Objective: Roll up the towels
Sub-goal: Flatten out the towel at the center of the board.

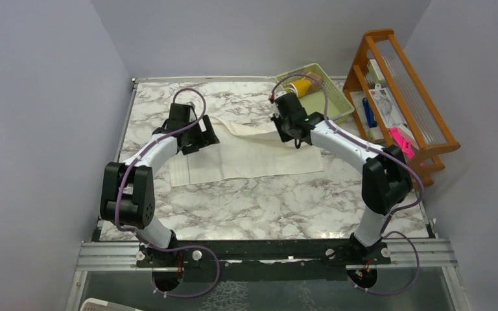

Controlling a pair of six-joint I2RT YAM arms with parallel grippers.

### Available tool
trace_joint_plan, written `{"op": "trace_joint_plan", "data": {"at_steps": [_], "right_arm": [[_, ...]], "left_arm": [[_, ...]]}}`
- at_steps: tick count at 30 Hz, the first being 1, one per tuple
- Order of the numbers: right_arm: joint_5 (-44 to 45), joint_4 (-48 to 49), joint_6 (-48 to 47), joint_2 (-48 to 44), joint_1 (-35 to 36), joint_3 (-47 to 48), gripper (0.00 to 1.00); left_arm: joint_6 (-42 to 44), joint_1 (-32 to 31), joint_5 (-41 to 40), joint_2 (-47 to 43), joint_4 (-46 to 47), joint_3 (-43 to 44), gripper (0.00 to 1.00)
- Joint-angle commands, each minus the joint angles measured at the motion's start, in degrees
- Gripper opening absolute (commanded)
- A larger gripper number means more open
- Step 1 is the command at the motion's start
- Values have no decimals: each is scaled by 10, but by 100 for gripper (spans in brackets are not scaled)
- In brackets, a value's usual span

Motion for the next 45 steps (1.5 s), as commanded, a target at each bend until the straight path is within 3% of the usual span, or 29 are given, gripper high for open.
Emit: {"op": "trace_joint_plan", "data": {"at_steps": [1,7,16,22,29,37,45], "right_arm": [[-14,20,28,-34,-35,16,1],[-26,18,55,-18,-75,36,1],[-38,18,69,-11,-110,50,1],[-47,19,69,-14,-114,45,1],[-34,38,94,-55,-117,-4,1],[-44,62,122,-117,-168,-58,1],[-97,79,162,-105,-201,-59,1]], "left_arm": [[-22,-16,24,-43,108,-21,89],[-30,-48,47,6,138,-10,81],[-66,-86,56,44,181,-38,78],[-88,-118,77,85,197,-77,75],[-138,-149,100,68,196,-151,74],[-213,-212,230,68,286,-210,74],[-134,-242,390,110,253,-183,75]]}}
